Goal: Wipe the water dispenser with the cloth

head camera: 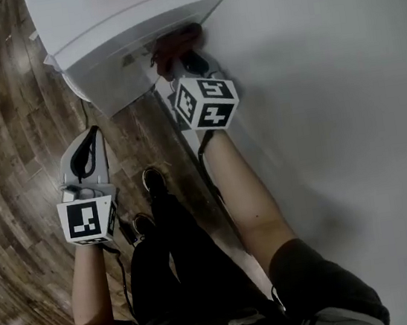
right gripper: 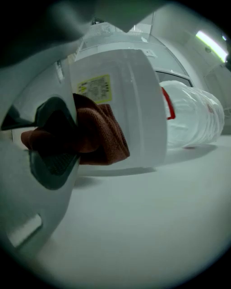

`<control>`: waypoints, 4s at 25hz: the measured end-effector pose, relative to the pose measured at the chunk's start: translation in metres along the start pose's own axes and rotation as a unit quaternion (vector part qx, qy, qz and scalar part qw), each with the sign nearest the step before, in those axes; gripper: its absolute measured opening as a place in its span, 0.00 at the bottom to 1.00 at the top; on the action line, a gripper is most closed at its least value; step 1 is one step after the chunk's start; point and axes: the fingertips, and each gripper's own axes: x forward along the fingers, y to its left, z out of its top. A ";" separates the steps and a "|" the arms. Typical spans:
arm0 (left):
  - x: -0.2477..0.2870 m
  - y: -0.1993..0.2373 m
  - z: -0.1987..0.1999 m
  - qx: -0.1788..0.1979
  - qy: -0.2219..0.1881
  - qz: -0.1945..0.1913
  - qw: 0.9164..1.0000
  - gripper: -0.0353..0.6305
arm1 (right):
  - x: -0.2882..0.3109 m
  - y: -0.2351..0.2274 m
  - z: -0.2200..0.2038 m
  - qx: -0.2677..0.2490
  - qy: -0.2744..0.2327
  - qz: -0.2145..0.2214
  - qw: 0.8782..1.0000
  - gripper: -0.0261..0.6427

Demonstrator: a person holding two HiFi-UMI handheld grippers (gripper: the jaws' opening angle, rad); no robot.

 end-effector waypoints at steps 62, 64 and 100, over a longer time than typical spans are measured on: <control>0.018 0.100 0.018 0.166 -0.237 0.036 0.957 0.08 | -0.054 0.093 0.129 -0.226 -0.264 0.077 0.935 0.13; 0.018 0.097 0.004 0.165 -0.230 0.036 0.958 0.08 | -0.052 0.096 0.126 -0.224 -0.257 0.084 0.936 0.13; 0.080 0.178 -0.368 0.070 -0.007 0.068 0.995 0.08 | 0.151 0.051 -0.450 -0.105 0.109 0.117 0.981 0.13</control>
